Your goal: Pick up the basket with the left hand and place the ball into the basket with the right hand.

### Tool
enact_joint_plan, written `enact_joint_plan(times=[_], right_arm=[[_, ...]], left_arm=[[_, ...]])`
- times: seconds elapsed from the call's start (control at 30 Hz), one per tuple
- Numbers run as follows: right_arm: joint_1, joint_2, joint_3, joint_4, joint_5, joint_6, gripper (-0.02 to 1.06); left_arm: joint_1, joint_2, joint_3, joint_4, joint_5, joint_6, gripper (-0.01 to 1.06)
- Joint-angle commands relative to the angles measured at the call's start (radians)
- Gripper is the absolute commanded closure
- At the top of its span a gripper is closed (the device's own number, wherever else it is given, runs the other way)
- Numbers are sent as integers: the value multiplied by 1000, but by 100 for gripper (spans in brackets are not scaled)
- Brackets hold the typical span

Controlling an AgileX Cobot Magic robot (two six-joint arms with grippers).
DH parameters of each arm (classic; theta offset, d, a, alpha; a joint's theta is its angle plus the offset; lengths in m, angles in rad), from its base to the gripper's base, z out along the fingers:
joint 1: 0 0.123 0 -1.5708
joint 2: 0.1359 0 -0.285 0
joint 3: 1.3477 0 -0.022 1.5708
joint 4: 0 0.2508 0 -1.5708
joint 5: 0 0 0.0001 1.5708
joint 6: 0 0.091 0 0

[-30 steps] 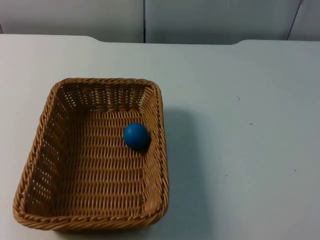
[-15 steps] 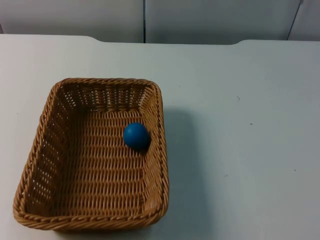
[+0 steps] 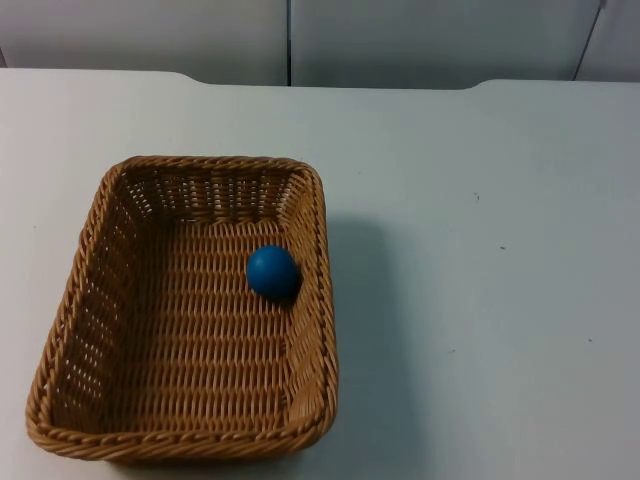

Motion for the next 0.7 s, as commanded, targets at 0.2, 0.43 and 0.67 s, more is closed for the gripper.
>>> enact_joint_plan(times=[0.2,0.43,0.67], right_arm=[[3,-3,4,-3,-10,3,-1],[3,-3,4,-3,-10,3,0],[3,-3,4,-3,-10,1,0]], left_arm=[[-1,-5,10,5,-28,-3,0],[-1,-5,10,5,-28,-3,0],[-1,-5,10,5,-28,-3,0]])
